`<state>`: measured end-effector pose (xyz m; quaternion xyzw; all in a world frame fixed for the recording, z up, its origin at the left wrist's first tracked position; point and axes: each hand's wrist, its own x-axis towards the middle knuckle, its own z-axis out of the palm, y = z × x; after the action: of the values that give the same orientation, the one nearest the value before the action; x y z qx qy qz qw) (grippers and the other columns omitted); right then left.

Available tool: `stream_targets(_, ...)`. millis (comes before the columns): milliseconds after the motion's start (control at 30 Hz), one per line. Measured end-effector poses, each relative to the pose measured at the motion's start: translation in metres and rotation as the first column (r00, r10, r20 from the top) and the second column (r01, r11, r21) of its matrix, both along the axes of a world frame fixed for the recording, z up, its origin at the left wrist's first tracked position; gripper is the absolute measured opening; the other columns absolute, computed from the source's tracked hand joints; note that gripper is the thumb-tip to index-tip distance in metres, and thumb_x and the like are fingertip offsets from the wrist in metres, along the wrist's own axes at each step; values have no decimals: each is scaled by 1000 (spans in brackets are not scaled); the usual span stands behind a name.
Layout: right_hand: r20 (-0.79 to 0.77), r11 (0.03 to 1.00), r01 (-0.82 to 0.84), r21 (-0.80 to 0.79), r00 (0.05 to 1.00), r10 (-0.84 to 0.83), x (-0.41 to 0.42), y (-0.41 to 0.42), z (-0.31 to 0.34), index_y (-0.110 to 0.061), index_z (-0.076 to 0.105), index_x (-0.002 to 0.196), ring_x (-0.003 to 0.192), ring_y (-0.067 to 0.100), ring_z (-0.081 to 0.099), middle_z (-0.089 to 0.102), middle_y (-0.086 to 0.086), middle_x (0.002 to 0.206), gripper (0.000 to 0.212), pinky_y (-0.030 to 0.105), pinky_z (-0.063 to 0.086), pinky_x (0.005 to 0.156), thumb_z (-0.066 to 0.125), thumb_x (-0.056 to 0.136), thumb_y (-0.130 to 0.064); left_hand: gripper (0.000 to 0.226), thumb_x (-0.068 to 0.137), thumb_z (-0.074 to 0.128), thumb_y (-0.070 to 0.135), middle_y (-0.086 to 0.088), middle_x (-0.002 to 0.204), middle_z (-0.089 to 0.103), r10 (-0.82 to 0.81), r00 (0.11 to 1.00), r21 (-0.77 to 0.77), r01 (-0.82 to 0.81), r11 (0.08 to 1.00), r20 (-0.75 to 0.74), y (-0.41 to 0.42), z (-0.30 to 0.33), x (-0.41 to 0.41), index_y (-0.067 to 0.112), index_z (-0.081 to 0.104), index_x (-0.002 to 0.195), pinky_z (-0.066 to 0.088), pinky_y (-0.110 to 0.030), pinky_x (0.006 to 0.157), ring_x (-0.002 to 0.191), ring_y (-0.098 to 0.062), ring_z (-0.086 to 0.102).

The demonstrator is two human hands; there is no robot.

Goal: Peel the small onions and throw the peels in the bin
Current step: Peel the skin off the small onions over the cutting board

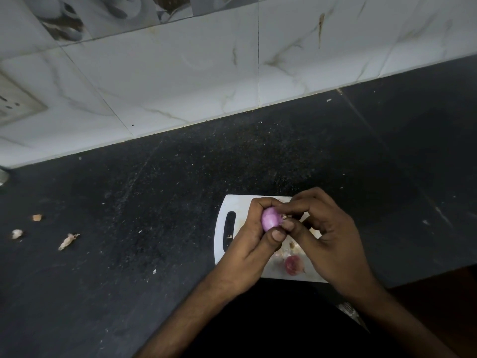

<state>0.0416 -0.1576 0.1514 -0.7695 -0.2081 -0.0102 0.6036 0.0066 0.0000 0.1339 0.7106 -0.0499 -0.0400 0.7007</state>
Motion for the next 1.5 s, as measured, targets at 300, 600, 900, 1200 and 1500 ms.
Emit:
stream_targets(300,-29,997,34,71,999,-32,0,9,3,-34,69,86,83,17,66,63,-10,90,4,22,49,69,68,88,-30,71,93,45,70,11,77,55,9,997,-145,-19,989,-70,-6,6,-1,5,46,122,41,-26,55,59,-8,45)
stream_targets(600,-94,988,-6,154,995,20,2,15,1,-22,65,85,82,2,64,60,-7,88,10,14,51,67,65,94,-18,63,87,51,73,0,70,54,-37,977,-398,-50,916,-210,-8,4,3,16,54,114,34,-27,52,49,-7,37)
stream_targets(900,-353,905,110,410,934,46,3,9,3,-19,66,81,67,13,55,60,-1,80,29,28,47,56,49,102,-29,53,89,55,67,-7,71,52,-148,962,-628,-30,777,-229,-4,10,4,19,53,111,35,-25,50,48,-8,35)
stream_targets(1200,-149,997,82,-6,985,-82,3,0,2,-22,71,109,86,10,74,75,-9,87,16,15,52,78,62,100,-11,56,89,37,68,-1,65,50,21,965,-388,-124,913,-260,-4,8,3,15,50,104,28,-29,51,48,-8,37)
stream_targets(1500,20,997,-70,-30,997,71,5,3,5,-25,80,108,100,15,67,66,-11,102,22,14,46,83,71,88,-32,57,92,24,67,2,55,42,23,948,-316,-128,940,-316,-7,17,0,27,64,81,22,-25,46,43,-4,33)
